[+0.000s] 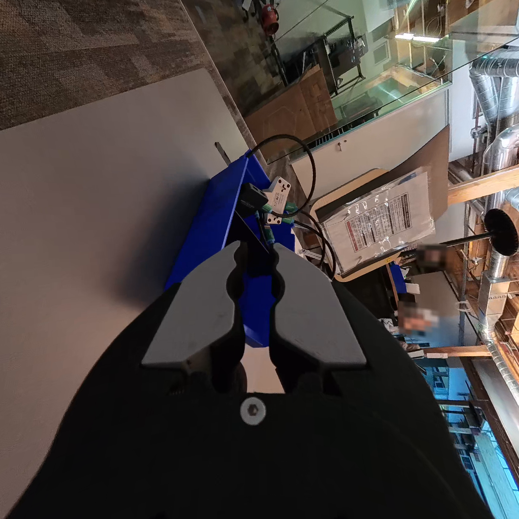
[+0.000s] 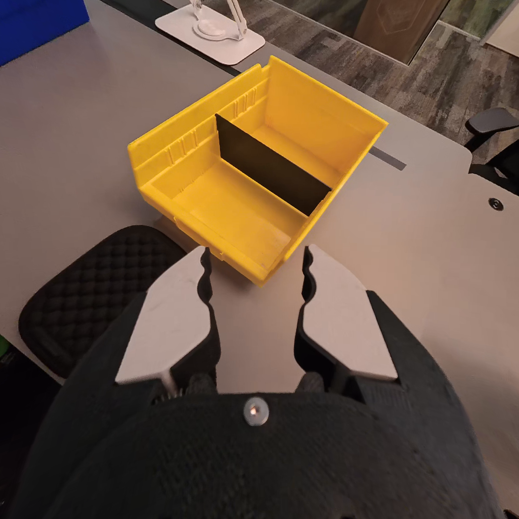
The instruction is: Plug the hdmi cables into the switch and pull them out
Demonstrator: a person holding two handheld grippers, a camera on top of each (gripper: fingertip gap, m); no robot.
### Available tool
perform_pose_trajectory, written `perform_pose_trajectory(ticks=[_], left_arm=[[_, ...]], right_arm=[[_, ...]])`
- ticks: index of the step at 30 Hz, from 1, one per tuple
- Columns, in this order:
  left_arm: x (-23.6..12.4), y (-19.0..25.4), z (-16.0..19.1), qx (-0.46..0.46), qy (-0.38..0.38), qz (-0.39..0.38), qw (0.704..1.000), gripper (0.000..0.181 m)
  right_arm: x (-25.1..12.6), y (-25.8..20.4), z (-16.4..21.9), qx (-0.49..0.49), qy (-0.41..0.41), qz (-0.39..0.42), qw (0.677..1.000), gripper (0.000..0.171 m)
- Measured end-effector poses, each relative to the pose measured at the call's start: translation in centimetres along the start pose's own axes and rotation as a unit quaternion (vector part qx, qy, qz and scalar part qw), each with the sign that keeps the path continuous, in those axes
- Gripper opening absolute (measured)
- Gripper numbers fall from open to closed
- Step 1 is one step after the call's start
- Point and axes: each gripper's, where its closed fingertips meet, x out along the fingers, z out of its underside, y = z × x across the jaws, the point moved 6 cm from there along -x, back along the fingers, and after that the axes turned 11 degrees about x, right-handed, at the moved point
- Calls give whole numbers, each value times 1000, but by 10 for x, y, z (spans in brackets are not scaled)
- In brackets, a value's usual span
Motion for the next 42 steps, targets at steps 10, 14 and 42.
perform_pose_trajectory(ticks=[10, 14, 42], left_arm=[[-31, -3, 6, -33, 70, -20, 997, 14], [-37, 7, 6, -33, 84, -14, 996, 16], [-62, -9, 7, -50, 123, -14, 991, 17]], right_arm=[[16, 24, 18, 41, 15, -20, 999, 64], [24, 27, 27, 38, 8, -23, 999, 64], [11, 36, 18, 31, 41, -13, 999, 64]])
